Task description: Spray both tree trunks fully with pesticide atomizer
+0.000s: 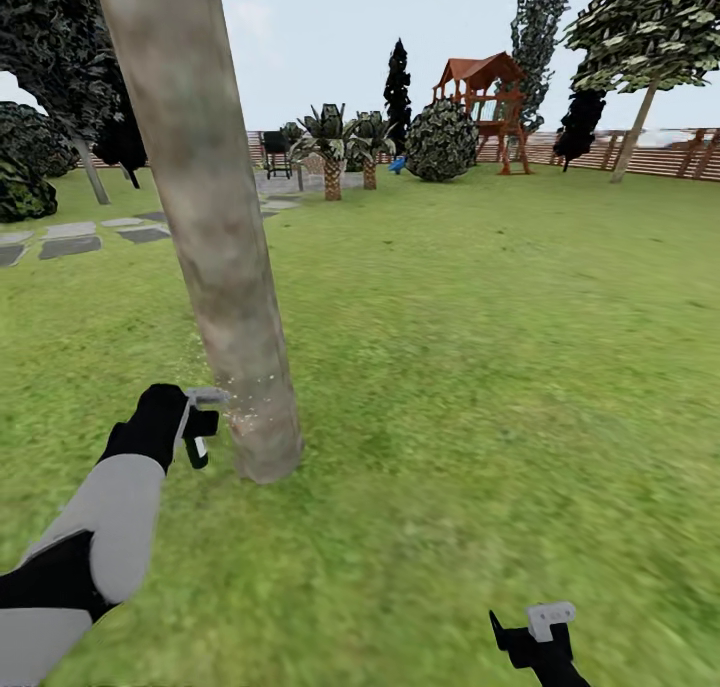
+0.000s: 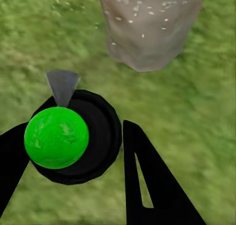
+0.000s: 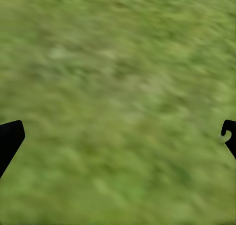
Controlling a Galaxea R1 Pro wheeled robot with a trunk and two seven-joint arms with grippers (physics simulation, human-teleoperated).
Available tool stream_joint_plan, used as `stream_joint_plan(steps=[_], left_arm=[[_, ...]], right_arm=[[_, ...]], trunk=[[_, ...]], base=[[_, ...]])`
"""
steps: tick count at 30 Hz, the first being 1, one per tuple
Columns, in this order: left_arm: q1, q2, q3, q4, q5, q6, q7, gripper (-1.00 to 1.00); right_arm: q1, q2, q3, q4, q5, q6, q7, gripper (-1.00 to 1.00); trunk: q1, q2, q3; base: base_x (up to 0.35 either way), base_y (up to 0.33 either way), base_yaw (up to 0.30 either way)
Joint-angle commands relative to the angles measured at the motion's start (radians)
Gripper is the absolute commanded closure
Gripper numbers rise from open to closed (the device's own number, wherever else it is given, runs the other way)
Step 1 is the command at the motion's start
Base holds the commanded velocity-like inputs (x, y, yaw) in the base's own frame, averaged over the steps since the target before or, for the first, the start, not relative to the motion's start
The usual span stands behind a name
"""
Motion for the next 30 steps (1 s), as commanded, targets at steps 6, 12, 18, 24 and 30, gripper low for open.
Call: stream_joint_plan(steps=[6,12,18,24,30], left_arm=[[0.016,0.054,-0.009,0.011,0.002,-0.008,-0.001,1.0],[0.019,0.046,-0.004,0.013,0.002,-0.011,-0.002,1.0],[0.018,0.045,-0.003,0.006,0.002,-0.011,-0.001,1.0],[0.018,0.045,-0.002,0.001,0.002,-0.009,0.0,1.0],[0.018,0.045,-0.002,0.0,0.003,-0.009,0.0,1.0]], right_arm=[[0.0,0.0,0.0,0.0,0.0,0.0,0.0,-1.0],[0.0,0.0,0.0,0.001,0.0,0.0,0.0,-1.0],[0.0,0.0,0.0,0.002,0.0,0.0,0.0,-1.0],[0.0,0.0,0.0,0.002,0.0,0.0,0.0,-1.0],[0.0,0.0,0.0,0.002,0.0,0.0,0.0,-1.0]], trunk=[[0.0,0.0,0.0],[0.0,0.0,0.0],[0.0,0.0,0.0],[0.0,0.0,0.0],[0.0,0.0,0.0]], base=[[0.0,0.0,0.004],[0.065,-0.042,0.0],[0.184,-0.192,0.0],[-0.035,-0.273,0.0],[-0.003,-0.278,0.0]])
